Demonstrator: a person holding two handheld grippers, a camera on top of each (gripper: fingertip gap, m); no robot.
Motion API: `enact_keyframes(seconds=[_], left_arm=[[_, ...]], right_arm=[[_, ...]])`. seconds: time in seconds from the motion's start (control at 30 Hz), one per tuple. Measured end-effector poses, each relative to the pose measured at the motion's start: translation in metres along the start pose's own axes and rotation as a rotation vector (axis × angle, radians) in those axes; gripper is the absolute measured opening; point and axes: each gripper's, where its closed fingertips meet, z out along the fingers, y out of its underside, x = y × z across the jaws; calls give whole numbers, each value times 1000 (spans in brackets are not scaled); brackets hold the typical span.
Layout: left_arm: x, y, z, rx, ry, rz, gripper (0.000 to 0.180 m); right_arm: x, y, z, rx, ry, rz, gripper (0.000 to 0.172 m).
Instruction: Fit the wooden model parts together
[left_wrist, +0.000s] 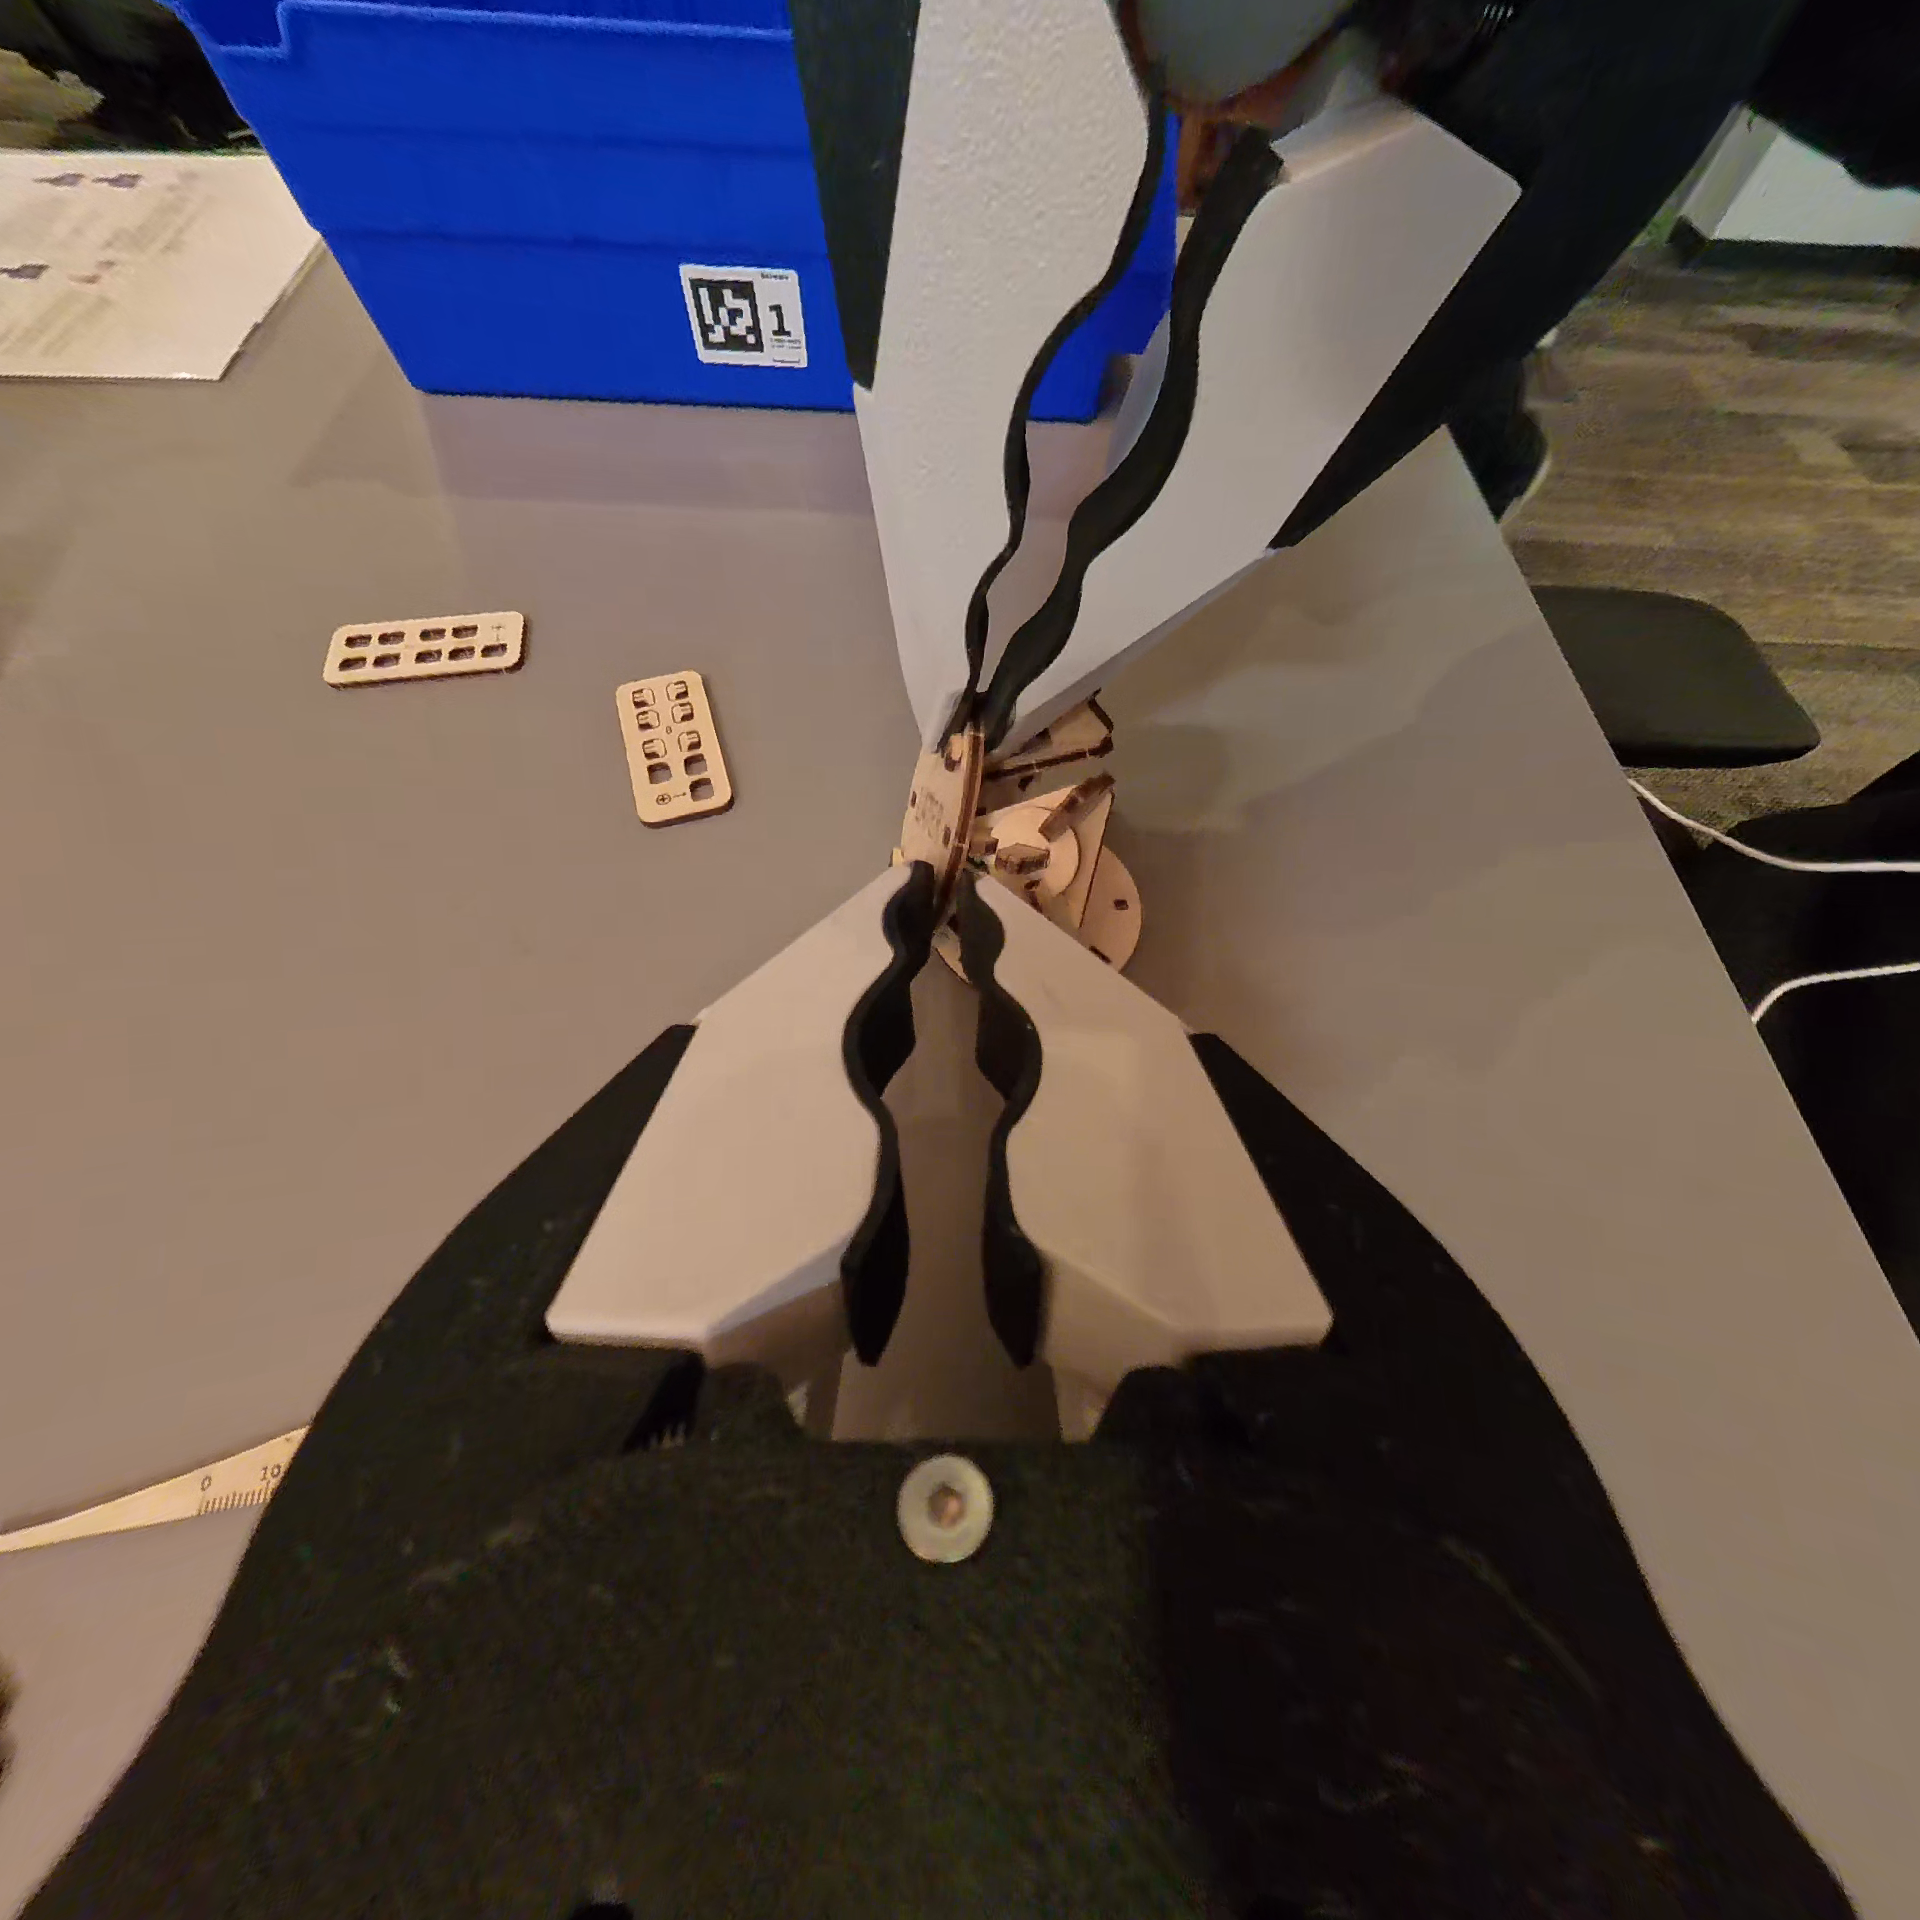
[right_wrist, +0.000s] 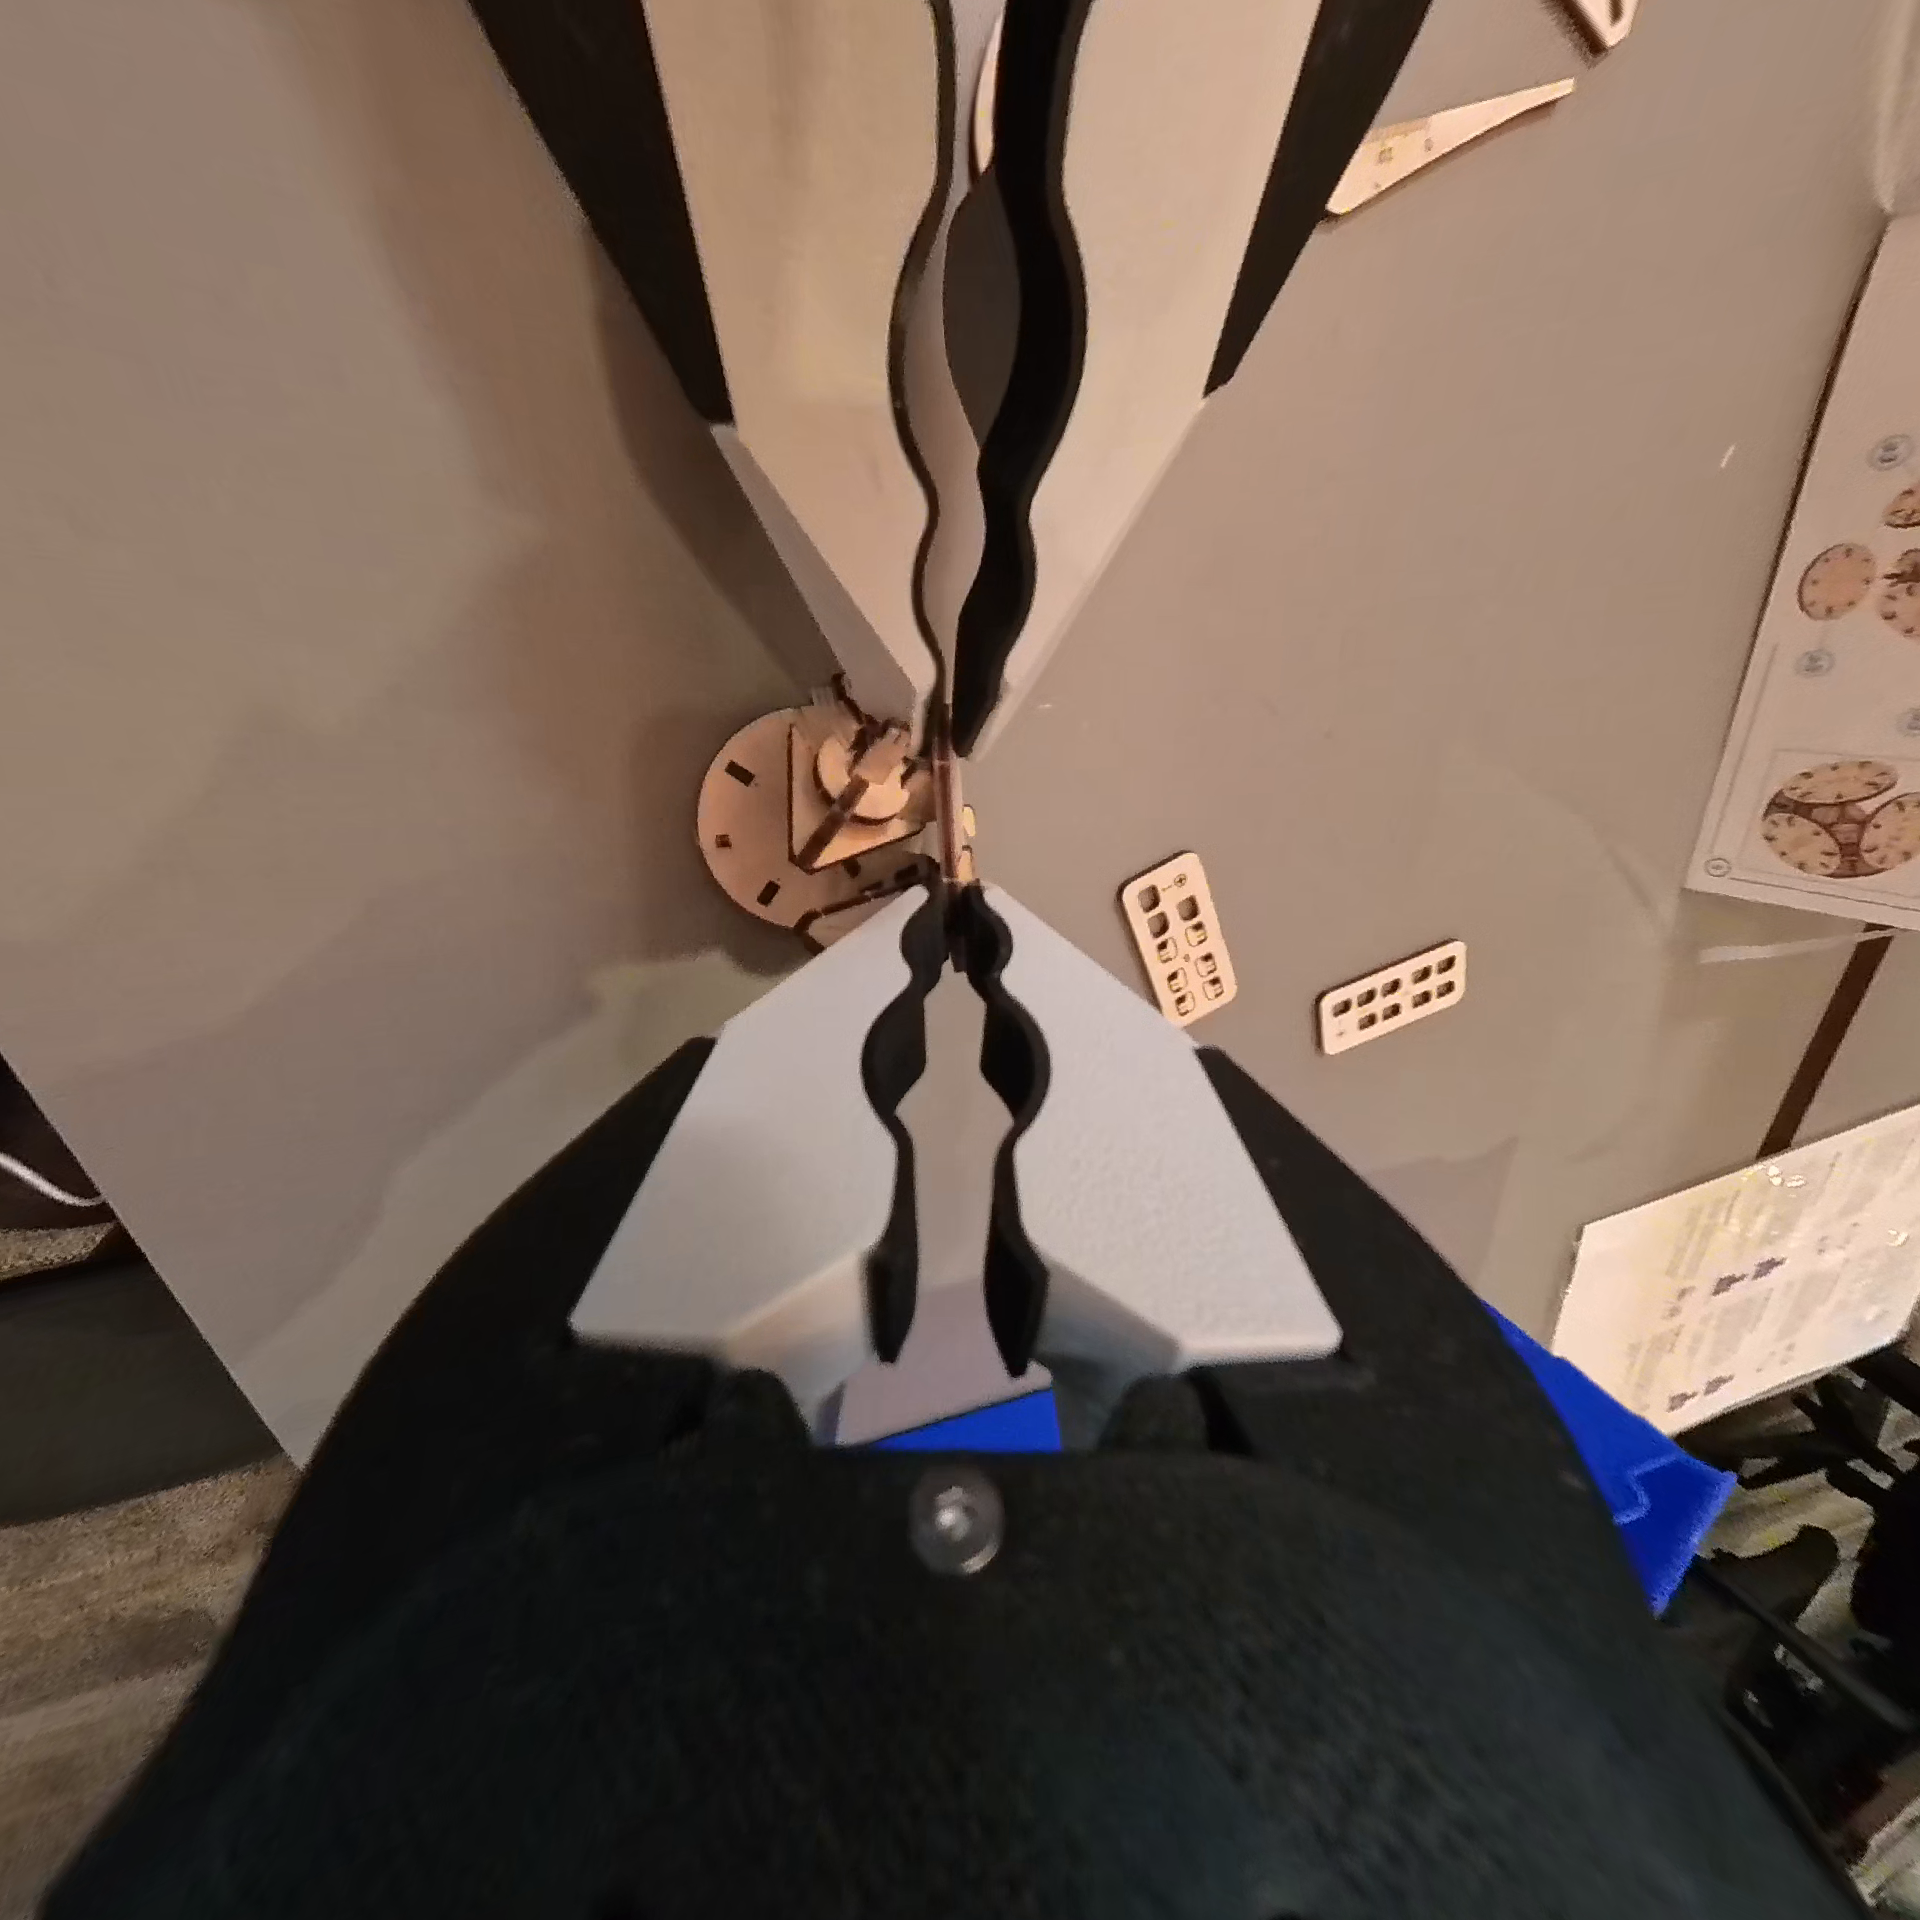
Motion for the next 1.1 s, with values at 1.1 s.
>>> enact_keyframes(seconds=[1.1], left_arm=[[6,5,-2,-50,-46,135,0]], right_arm=[[7,-19,-17,344,124,222,0]])
